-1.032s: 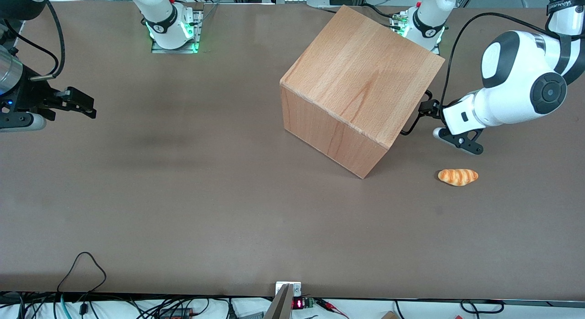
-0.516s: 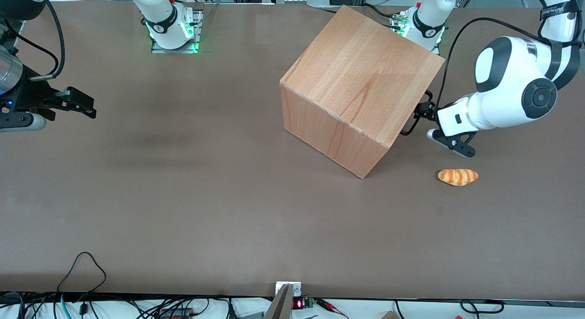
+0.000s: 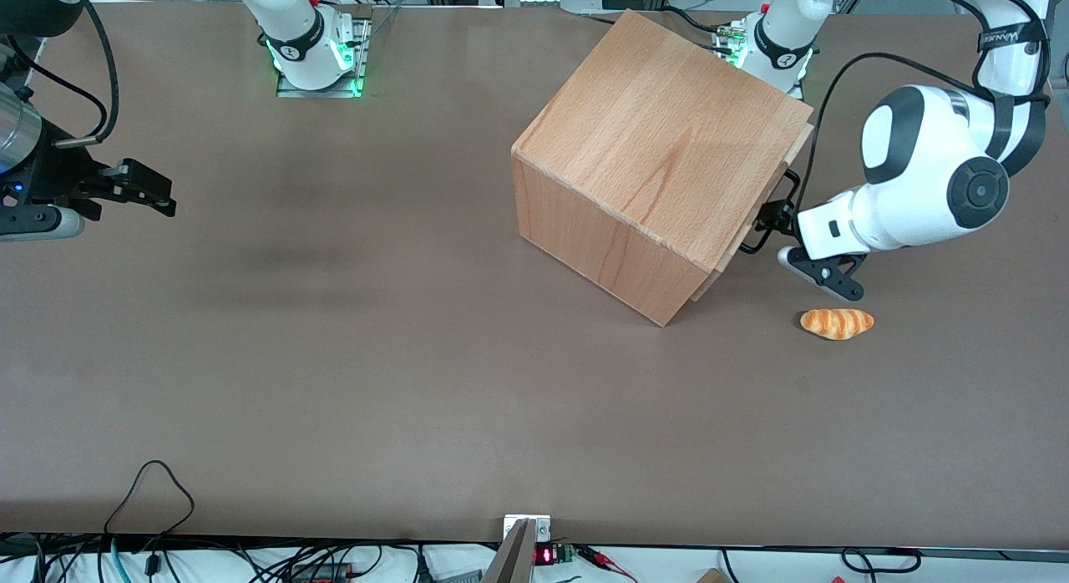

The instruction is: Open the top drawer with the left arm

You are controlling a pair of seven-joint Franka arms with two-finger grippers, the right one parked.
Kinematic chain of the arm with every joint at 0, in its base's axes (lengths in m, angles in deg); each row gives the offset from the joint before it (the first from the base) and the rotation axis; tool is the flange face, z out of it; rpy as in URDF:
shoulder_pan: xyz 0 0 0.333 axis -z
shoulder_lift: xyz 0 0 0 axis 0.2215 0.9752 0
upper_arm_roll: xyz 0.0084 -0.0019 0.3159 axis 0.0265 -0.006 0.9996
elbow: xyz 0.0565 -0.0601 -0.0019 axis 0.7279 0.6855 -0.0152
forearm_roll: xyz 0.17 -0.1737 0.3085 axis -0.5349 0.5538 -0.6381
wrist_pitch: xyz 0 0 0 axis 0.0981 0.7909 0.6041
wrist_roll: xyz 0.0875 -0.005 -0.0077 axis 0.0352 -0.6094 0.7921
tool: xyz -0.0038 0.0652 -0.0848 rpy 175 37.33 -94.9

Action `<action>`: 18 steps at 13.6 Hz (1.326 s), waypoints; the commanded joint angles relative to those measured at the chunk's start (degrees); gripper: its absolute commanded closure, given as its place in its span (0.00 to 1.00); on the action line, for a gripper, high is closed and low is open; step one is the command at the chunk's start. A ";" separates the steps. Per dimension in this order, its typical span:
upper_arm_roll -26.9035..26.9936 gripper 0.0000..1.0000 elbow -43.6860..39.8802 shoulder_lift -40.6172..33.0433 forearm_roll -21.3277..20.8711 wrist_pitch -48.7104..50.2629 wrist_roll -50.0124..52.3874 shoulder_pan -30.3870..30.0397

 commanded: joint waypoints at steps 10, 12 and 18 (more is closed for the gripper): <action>9.85 0.00 -6.73 12.32 0.27 -15.43 -26.62 -5.64; 11.44 0.00 -8.59 12.59 0.19 -15.43 -27.95 -6.17; 11.88 0.00 -11.15 11.89 -6.14 -18.68 -27.96 -7.13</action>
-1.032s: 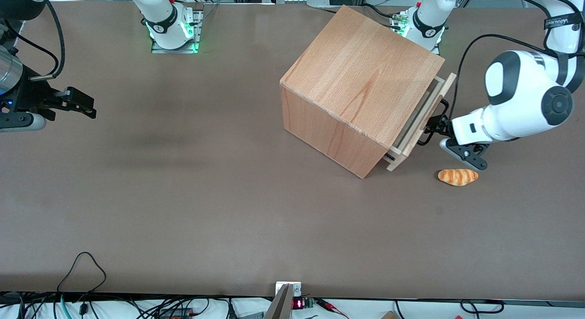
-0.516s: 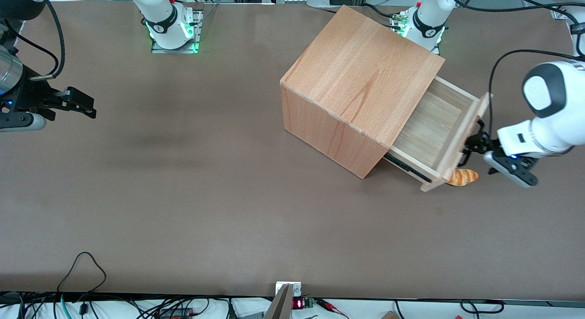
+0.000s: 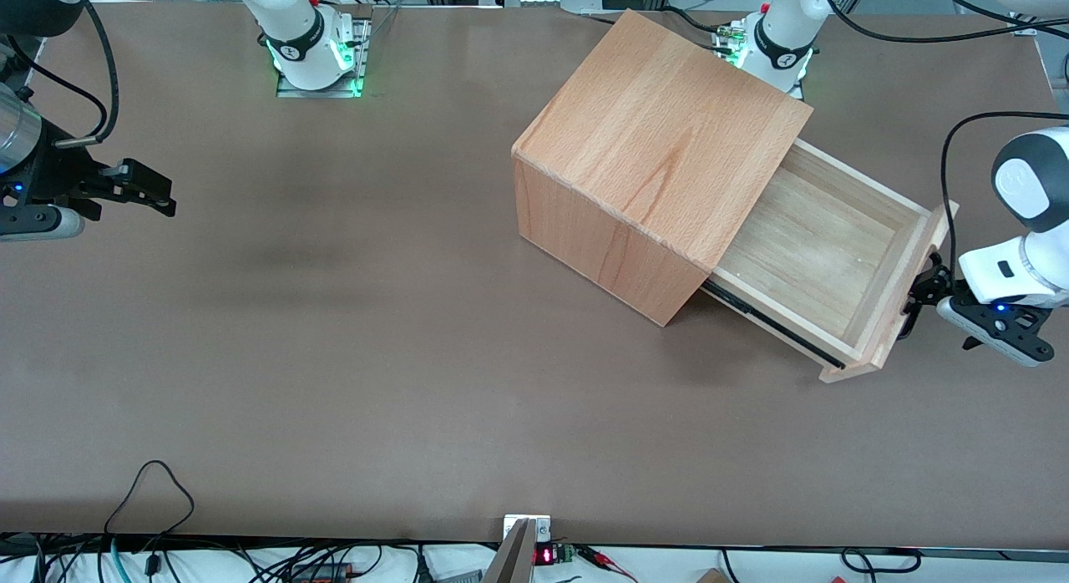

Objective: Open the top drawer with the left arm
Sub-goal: 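Pull the handle away from the cabinet with the left gripper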

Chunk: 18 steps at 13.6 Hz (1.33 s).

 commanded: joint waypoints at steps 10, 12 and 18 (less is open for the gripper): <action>0.61 0.00 -10.06 -2.22 -2.50 14.11 4.27 -0.13; 0.61 0.00 -11.11 -4.15 -2.76 18.33 7.16 0.30; 0.87 0.00 -11.03 -12.58 -6.70 28.18 21.91 3.29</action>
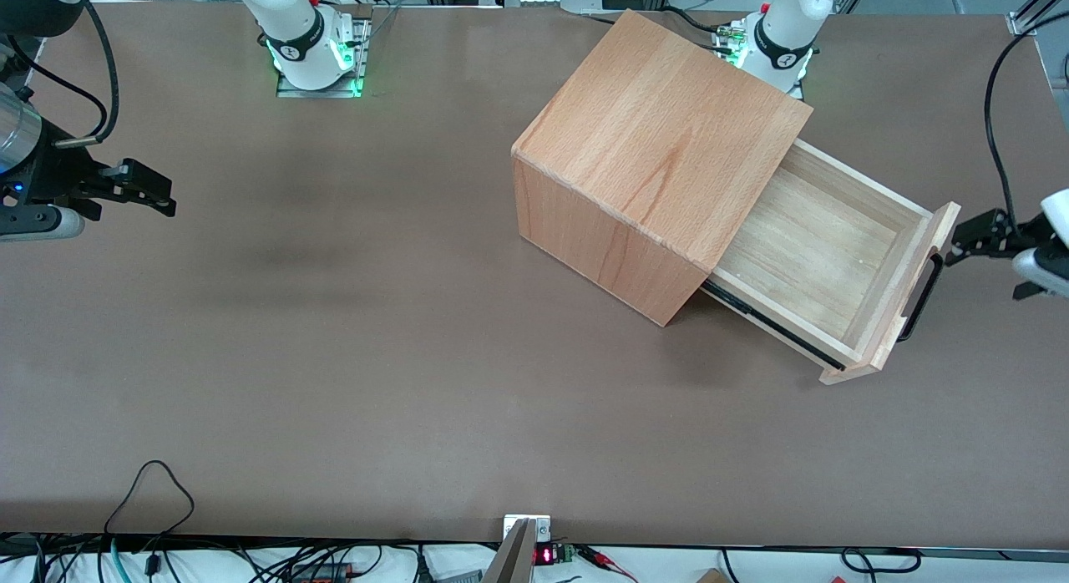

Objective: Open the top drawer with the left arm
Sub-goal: 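Pull the handle away from the cabinet with the left gripper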

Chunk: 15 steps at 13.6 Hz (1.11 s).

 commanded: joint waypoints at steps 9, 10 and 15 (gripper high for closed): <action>-0.30 0.00 0.41 -10.02 -5.32 14.71 24.86 3.25; -0.30 0.00 0.41 -10.11 -5.32 14.71 24.77 3.25; -0.30 0.00 0.41 -10.11 -5.40 14.62 24.77 3.25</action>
